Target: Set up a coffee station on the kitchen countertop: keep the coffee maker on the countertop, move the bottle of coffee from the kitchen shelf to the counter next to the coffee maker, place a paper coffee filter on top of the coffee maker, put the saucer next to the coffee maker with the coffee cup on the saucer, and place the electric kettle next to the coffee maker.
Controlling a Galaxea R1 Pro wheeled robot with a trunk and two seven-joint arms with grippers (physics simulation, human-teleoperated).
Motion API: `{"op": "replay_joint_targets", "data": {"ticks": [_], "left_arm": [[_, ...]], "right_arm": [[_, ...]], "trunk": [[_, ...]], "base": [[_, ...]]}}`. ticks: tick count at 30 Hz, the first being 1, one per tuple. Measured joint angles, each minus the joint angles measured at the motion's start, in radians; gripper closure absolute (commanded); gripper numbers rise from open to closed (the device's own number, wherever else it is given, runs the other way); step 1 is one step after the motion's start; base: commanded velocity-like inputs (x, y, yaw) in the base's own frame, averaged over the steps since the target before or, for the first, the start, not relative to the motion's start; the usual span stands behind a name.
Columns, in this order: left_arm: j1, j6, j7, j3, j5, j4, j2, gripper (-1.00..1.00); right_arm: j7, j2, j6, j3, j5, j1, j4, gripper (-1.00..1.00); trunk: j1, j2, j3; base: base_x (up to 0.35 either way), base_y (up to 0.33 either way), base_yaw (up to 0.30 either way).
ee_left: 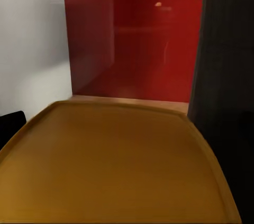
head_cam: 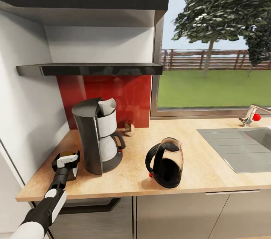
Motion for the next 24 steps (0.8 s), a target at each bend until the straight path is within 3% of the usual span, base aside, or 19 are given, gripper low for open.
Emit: {"op": "replay_joint_targets", "data": {"ticks": [20, 24], "left_arm": [[0.000, 0.000, 0.000, 0.000, 0.002, 0.000, -0.001, -1.00], [0.000, 0.000, 0.000, 0.000, 0.001, 0.000, -0.002, -1.00]], "right_arm": [[-0.001, 0.000, 0.000, 0.000, 0.000, 0.004, 0.000, -1.00], [-0.001, 0.000, 0.000, 0.000, 0.000, 0.004, 0.000, -1.00]], "trunk": [[0.000, 0.000, 0.000], [0.000, 0.000, 0.000]], "base": [[-0.001, 0.000, 0.000], [-0.221, 0.000, 0.000]]}}
